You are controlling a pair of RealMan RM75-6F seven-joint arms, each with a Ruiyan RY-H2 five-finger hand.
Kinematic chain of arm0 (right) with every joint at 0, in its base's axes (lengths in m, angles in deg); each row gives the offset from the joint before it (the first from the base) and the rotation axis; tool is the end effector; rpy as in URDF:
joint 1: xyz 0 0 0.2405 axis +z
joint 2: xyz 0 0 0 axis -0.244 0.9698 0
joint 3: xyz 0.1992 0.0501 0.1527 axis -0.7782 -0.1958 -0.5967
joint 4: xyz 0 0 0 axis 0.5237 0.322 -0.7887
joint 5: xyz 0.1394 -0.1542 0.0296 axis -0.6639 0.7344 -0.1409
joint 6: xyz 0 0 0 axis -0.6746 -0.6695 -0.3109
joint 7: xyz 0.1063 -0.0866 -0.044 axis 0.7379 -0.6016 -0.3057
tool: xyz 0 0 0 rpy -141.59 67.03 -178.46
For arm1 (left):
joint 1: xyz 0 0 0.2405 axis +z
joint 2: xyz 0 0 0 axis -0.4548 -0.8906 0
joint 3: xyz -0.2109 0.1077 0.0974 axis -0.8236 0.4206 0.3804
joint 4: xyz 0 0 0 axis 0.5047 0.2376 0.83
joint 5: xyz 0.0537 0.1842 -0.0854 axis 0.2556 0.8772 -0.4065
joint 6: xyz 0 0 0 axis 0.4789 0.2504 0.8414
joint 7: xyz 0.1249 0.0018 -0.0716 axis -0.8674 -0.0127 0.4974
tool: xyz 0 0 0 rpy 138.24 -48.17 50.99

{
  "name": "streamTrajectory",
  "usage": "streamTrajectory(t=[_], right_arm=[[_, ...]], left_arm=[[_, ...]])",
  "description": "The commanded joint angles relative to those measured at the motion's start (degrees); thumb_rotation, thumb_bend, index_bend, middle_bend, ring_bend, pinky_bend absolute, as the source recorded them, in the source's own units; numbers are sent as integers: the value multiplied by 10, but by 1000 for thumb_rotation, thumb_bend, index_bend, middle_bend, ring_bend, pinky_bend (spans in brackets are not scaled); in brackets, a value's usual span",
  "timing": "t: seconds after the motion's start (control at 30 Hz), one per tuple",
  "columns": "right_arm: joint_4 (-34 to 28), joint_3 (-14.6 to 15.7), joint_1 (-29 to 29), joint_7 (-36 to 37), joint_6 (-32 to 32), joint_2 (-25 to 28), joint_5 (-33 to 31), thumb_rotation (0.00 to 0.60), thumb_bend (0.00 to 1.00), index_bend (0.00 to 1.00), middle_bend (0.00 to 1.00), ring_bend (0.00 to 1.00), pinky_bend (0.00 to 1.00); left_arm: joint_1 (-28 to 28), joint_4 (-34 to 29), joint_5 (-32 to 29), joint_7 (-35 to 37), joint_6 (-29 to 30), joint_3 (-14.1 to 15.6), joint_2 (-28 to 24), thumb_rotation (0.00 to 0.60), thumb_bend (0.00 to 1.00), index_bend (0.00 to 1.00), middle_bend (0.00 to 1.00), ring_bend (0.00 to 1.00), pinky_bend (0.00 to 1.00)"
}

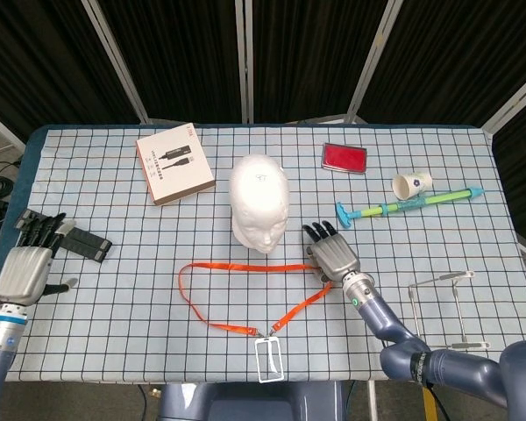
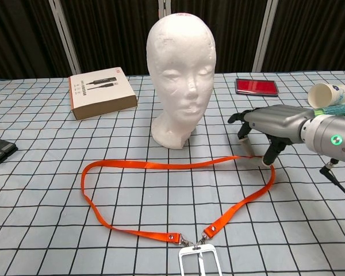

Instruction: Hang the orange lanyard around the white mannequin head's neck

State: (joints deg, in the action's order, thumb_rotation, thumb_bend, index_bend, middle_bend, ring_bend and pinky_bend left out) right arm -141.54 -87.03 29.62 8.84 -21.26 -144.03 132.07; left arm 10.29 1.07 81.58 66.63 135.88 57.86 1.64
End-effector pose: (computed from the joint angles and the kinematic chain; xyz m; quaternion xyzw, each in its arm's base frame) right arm -0.1716 -0.3470 -0.0377 0.7872 -0.3549 0.2859 0.4155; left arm -0.2909 0.2550 0.1178 -0.6536 -0.3754 -0.3549 0.5530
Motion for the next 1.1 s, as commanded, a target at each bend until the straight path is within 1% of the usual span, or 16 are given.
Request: streamTrajectory(t=[0.03, 0.1, 0.13, 0.23, 0.33, 0.4, 0.57, 0.77, 0.97, 1.1], right_arm=[[-13, -3, -2, 7, 5, 12, -12, 600, 682, 710, 62, 0, 0], [-19, -5, -3, 10, 9, 17, -19, 600, 694, 711, 62, 0, 0], [-22, -6, -2, 12, 12, 20, -24, 600, 704, 711, 62, 0, 0], [-29, -7, 0, 14, 18, 28, -37, 600, 725, 713, 63, 0, 0], [-33, -8, 1, 17, 22, 34, -45, 600, 734, 717, 64, 0, 0], [-36, -9, 1, 23, 27, 39, -53, 600, 736, 717, 64, 0, 0], [-44, -8, 4, 30, 31, 48, -59, 600, 737, 718, 65, 0, 0], [-49, -5, 8, 33, 34, 55, -60, 600, 737, 719, 66, 0, 0], [-50, -1, 10, 41, 35, 58, -56, 600, 737, 719, 67, 0, 0], [-49, 0, 11, 47, 36, 58, -54, 600, 737, 719, 67, 0, 0]], left_arm=[[-34, 5, -1, 0, -43, -8, 23, 600, 293, 63, 0, 0, 0], [-54, 9, 0, 6, -68, -12, 38, 600, 383, 129, 0, 0, 0], [-67, 17, 1, 9, -82, -15, 51, 600, 402, 152, 0, 0, 0], [-95, 40, 2, 6, -108, -19, 85, 600, 435, 213, 0, 0, 0], [-119, 55, -4, -9, -134, -21, 117, 600, 457, 235, 0, 0, 0], [-140, 76, -16, -21, -159, -24, 154, 600, 469, 247, 0, 0, 0], [-157, 110, -33, -25, -176, -23, 199, 600, 469, 269, 0, 0, 0], [-172, 141, -44, -17, -190, -21, 236, 600, 469, 297, 0, 0, 0], [-182, 152, -49, -12, -199, -16, 259, 600, 473, 328, 0, 0, 0], [-184, 155, -52, -15, -200, -13, 266, 600, 473, 339, 0, 0, 0]])
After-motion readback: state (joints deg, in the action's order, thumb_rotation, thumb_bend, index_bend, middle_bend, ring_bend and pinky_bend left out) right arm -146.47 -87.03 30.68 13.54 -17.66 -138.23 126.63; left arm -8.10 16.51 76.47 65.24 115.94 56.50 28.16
